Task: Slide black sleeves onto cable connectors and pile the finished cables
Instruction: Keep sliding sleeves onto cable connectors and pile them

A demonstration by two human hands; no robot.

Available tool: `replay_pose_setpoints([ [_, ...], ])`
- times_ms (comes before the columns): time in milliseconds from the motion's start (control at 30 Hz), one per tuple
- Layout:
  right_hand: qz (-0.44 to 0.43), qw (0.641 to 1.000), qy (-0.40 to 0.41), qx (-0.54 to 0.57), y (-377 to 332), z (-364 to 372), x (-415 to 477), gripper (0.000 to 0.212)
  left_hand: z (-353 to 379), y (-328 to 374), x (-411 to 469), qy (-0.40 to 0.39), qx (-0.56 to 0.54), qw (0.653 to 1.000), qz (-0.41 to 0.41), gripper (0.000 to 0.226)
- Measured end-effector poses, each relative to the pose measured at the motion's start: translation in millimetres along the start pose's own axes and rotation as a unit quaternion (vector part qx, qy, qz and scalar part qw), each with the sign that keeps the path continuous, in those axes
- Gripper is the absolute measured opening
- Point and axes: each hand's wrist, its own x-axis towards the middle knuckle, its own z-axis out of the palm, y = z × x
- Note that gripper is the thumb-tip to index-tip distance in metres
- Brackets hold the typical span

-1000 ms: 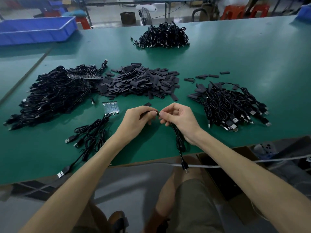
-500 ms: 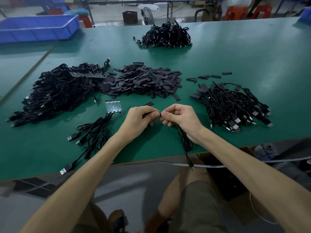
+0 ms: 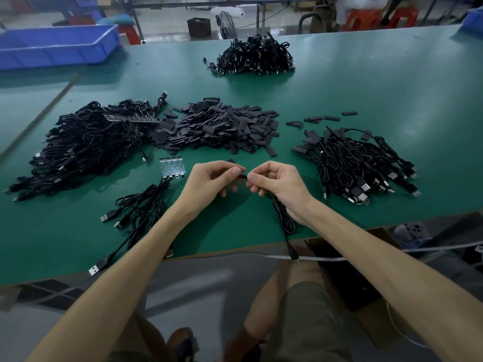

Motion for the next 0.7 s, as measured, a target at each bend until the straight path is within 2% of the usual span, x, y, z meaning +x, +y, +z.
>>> replay_pose_setpoints([
  [100,-0.004,1.000,0.007,0.011,-1.0,0.3,0.2,0.009,-3.4,-1.7,1.0,0.041,-0.074,0.996,-0.030,0.021],
  [233,-0.002,1.000,0.009,0.008,-2.1,1.7,-0.4,0.010,-6.0,-4.4,1.6,0.074,-0.117,0.989,-0.052,0.018],
  [467,-0.005,1.000,0.016,-0.002,-0.4,2.6,-0.6,0.018,-6.2,-3.8,0.5,0.058,-0.161,0.984,-0.052,0.021],
  [700,-0.007,0.999,0.014,-0.029,2.7,2.6,0.4,0.017,-5.1,-2.2,0.2,0.037,-0.142,0.988,-0.046,0.022],
])
